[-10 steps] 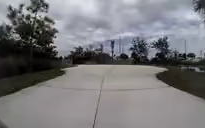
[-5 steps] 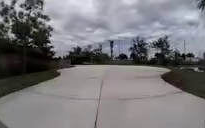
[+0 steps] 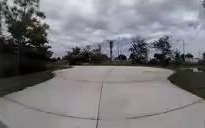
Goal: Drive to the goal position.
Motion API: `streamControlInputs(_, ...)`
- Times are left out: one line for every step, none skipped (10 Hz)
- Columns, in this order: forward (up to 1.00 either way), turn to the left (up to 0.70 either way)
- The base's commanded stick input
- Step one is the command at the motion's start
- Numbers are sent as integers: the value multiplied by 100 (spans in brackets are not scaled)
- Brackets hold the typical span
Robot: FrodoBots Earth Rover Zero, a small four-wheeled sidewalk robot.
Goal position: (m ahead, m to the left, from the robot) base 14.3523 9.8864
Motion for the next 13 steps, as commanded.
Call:
streamControlInputs(85, 0)
streamControlInputs(85, 0)
streamControlInputs(85, 0)
streamControlInputs(85, 0)
streamControlInputs(85, 0)
streamControlInputs(85, 0)
streamControlInputs(85, 0)
streamControlInputs(85, 0)
streamControlInputs(85, 0)
streamControlInputs(85, 0)
streamControlInputs(85, 0)
streamControlInputs(85, 0)
streamControlInputs(85, 0)
